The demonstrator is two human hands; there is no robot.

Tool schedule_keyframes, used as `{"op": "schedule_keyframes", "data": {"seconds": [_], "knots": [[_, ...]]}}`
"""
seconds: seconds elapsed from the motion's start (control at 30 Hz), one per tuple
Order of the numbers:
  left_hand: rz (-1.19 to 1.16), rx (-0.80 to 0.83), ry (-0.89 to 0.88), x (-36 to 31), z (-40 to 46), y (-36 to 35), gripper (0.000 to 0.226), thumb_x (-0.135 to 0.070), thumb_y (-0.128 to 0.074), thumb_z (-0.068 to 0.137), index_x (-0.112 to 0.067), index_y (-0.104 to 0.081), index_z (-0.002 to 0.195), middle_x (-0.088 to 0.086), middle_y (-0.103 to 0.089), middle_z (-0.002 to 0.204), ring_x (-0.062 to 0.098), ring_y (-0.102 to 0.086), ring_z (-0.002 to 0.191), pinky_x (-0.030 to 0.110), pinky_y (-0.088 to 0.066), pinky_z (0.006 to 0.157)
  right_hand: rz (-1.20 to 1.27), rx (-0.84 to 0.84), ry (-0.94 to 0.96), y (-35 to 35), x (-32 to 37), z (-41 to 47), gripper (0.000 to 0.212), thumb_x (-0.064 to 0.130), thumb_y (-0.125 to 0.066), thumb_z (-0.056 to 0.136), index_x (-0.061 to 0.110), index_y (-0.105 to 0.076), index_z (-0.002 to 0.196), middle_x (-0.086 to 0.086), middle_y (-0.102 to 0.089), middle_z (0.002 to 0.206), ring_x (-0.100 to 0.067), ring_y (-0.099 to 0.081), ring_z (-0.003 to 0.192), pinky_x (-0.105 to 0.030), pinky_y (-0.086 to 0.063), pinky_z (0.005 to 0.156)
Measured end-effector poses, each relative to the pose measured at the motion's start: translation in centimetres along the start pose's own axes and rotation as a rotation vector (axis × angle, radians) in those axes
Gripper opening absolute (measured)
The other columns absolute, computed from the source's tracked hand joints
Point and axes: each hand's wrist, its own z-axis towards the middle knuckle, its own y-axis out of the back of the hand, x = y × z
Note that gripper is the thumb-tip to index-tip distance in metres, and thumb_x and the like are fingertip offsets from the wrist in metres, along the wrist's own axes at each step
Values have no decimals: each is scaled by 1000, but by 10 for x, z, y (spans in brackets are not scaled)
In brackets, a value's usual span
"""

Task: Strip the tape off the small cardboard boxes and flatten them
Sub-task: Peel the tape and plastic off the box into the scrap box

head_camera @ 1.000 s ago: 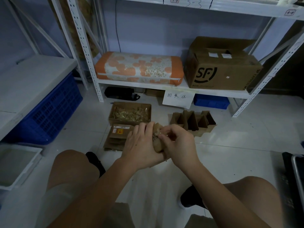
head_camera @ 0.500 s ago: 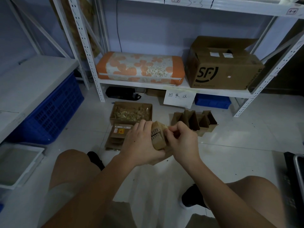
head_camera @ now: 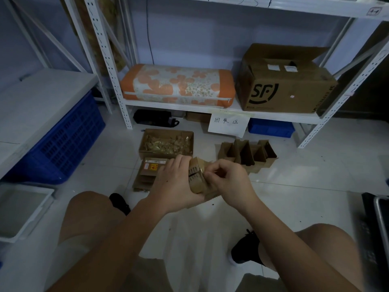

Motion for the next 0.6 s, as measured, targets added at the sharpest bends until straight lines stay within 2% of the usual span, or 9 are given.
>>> {"op": "schedule_keyframes", "data": {"seconds": [0.07, 0.17, 0.3, 0.33, 0.4, 0.5, 0.6], "knots": [[38, 5, -35, 2, 2, -1, 91, -68, -77, 60, -28, -41, 134, -13, -41, 117, 12, -44, 107, 34, -40, 90, 109, -21, -76, -4, -2, 2, 14, 9, -77, 85, 17, -67, 92, 2, -71, 88, -13, -68, 81, -33, -59, 74], [42, 32, -40, 5, 6, -1, 93, -62, -79, 59, -27, -42, 137, -12, -41, 119, 12, -44, 107, 32, -40, 89, 54, -36, -72, -9, -3, 6, 19, 5, -75, 83, 18, -64, 90, 2, -69, 86, -14, -66, 79, -29, -58, 70], [21, 89, -25, 2, 9, 5, 107, -83, -51, 49, -26, -41, 140, -14, -39, 119, 9, -40, 106, 32, -37, 90, -97, -150, -37, -8, -7, 16, 21, 2, -73, 81, 20, -62, 82, 6, -63, 80, -7, -60, 73, -19, -51, 64], [3, 85, -3, 1, 9, 6, 109, -85, -47, 48, -26, -41, 140, -13, -41, 121, 10, -42, 108, 33, -38, 91, -125, -176, -22, -8, -9, 19, 22, 3, -73, 81, 21, -60, 81, 6, -62, 79, -7, -59, 71, -17, -48, 62], [-27, 64, 46, 3, 11, 8, 110, -85, -46, 48, -25, -42, 141, -9, -45, 125, 14, -47, 112, 35, -42, 94, -169, -219, 14, -5, -13, 23, 24, 3, -72, 82, 22, -57, 81, 5, -60, 79, -11, -57, 72, -20, -48, 62], [-35, 67, 91, 14, 16, 7, 105, -81, -52, 52, -24, -41, 140, -7, -46, 125, 17, -47, 114, 38, -44, 96, -186, -203, 8, -3, -23, 31, 25, 2, -70, 84, 22, -55, 82, 2, -59, 83, -15, -58, 76, -24, -49, 65], [-29, 73, 111, 23, 23, 1, 90, -69, -73, 66, -25, -41, 138, -7, -44, 122, 18, -47, 114, 38, -43, 96, -221, -152, 5, -3, -34, 39, 21, 6, -72, 88, 23, -62, 80, 3, -62, 89, -9, -60, 80, -18, -50, 71]]}}
